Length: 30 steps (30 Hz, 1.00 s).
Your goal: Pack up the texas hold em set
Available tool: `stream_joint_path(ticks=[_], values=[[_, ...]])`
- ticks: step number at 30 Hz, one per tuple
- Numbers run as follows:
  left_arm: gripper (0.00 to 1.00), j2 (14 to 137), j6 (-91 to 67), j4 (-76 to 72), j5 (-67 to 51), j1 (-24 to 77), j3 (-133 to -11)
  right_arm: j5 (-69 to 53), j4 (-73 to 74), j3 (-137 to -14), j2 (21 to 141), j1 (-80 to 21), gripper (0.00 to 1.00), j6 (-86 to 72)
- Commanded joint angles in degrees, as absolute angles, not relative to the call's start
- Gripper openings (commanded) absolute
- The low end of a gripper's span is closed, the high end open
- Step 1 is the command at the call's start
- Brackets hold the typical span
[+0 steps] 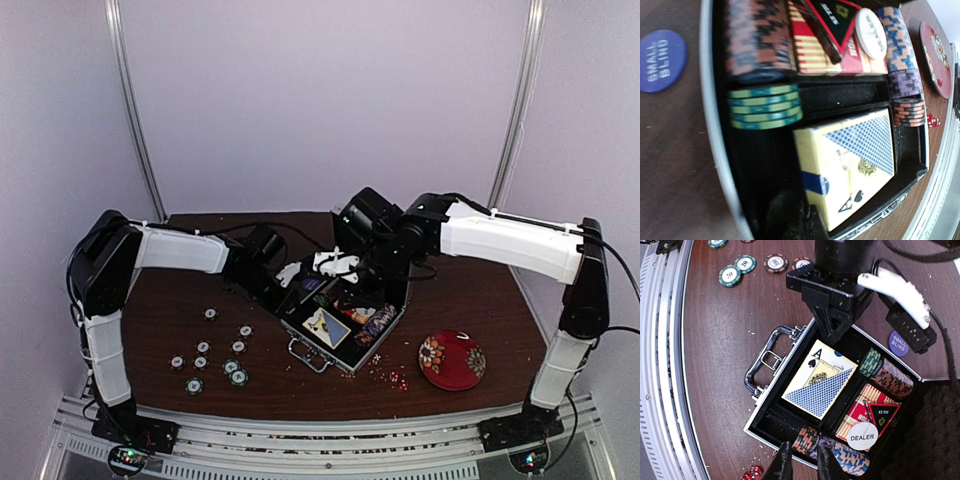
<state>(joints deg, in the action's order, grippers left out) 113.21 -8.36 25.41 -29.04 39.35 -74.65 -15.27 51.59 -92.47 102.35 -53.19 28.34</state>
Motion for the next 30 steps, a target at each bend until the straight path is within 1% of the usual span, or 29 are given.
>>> stream_joint_path(ticks=[1, 12, 16, 19, 21, 24, 27, 28, 30], values=[[0.0, 114.87, -7.76, 23.47, -28.94, 41.71, -76.57, -16.04, 51.54, -89.85, 98.05, -53.62, 0.18, 29.07], [0.0, 115.39, -7.27, 22.7, -28.03, 43.8, -77.51, -14.43, 50.92, -87.12, 95.48, -53.64, 0.19, 29.58], [0.0, 112.11, -4.54, 23.5, -26.32, 43.7, -78.05, -14.43, 51.8, -87.29, 92.72, -53.23, 0.2, 29.65], [0.01, 108.7, -3.52, 24.29, -23.38, 43.11, -78.21, -17.13, 52.29, -87.41, 88.53, -50.93, 0.21, 30.38], [0.08, 107.16, -3.52, 25.33, -19.93, 42.63, -78.81, -19.93, 52.8, -87.19, 85.8, -48.21, 0.22, 30.98], [0.24, 106.53, -4.53, 27.59, -10.41, 42.23, -80.93, -24.61, 52.61, -85.13, 81.5, -42.36, 0.25, 32.39], [0.42, 107.82, -5.61, 28.85, -4.9, 41.9, -83.17, -29.02, 48.5, -78.41, 75.35, -34.14, 0.32, 32.35], [0.46, 108.74, -5.96, 29.38, -3.78, 41.77, -84.45, -29.88, 46.61, -75.5, 73.43, -31.08, 0.35, 31.89], [0.52, 111.6, -6.51, 30.86, -0.69, 41.6, -87.99, -30.42, 41.75, -68.99, 69.5, -25.35, 0.42, 30.42]])
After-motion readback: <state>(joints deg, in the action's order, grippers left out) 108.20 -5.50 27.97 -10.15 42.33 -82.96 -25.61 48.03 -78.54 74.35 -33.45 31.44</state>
